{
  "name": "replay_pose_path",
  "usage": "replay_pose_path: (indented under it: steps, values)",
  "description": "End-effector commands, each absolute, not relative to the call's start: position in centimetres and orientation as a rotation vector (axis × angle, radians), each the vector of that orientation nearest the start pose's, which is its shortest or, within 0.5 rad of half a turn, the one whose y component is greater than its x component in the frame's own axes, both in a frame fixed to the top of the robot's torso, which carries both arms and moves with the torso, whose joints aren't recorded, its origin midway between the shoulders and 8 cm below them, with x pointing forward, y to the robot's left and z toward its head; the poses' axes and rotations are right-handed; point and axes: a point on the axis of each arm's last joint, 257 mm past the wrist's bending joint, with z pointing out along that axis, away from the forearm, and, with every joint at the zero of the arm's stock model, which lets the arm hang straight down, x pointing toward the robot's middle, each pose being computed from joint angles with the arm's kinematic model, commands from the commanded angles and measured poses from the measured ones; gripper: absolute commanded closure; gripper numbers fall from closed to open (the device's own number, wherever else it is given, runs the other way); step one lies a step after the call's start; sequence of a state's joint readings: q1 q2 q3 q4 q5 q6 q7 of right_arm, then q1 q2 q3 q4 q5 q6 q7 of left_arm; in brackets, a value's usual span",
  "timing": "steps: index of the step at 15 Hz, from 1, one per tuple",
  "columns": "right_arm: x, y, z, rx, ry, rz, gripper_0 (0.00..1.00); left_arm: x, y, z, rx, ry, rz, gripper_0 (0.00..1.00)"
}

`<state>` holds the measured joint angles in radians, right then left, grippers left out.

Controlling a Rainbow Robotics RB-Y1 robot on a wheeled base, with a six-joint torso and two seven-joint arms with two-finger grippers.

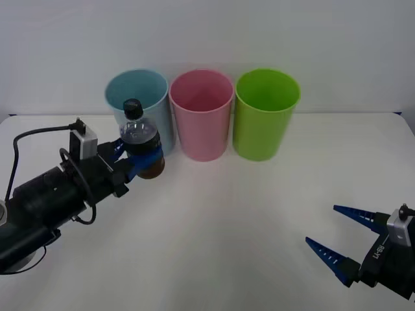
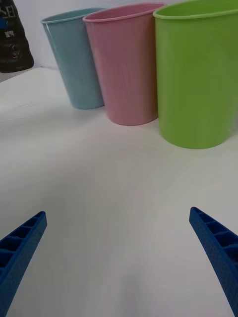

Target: Grasp the object on the table and drop it into the matching bin: aluminum can to the light blue bin, PET bottle to the pink bin.

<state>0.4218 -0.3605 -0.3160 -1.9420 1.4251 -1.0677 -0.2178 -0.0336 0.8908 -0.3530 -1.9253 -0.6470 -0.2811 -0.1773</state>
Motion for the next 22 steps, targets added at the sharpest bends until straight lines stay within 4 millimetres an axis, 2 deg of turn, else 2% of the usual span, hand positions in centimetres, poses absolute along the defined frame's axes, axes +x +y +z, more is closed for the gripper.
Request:
replay_pose_path:
  steps: [1,4,6,9,14,16,19,22]
  values:
    - [34.0,-23.8,-23.6,-0.68,1.722,0.519,0.0,45.2,14.1,-8.0,0.67,1.403,-0.533,1.0]
    - [34.0,-23.8,-23.6,-0.68,1.722,0.519,0.0,46.1,12.9,-3.7,0.68,1.366,-0.525,1.0]
    - [34.0,-23.8,-23.6,-0.68,1.722,0.519,0.0,47.3,12.6,-1.2,0.655,1.349,-0.524,1.0]
    - [34.0,-23.8,-23.6,-0.68,1.722,0.519,0.0,49.7,11.6,1.1,0.613,1.368,-0.543,1.0]
    - [34.0,-23.8,-23.6,-0.68,1.722,0.519,0.0,55.3,9.6,2.7,0.636,1.397,-0.47,1.0]
    - [34.0,-23.8,-23.6,-0.68,1.722,0.519,0.0,56.8,7.8,3.2,0.619,1.402,-0.48,1.0]
    - [34.0,-23.8,-23.6,-0.68,1.722,0.519,0.0,58.9,5.6,2.5,0.62,1.411,-0.481,1.0]
    - [34.0,-23.8,-23.6,-0.68,1.722,0.519,0.0,61.3,4.4,2.1,0.612,1.418,-0.451,1.0]
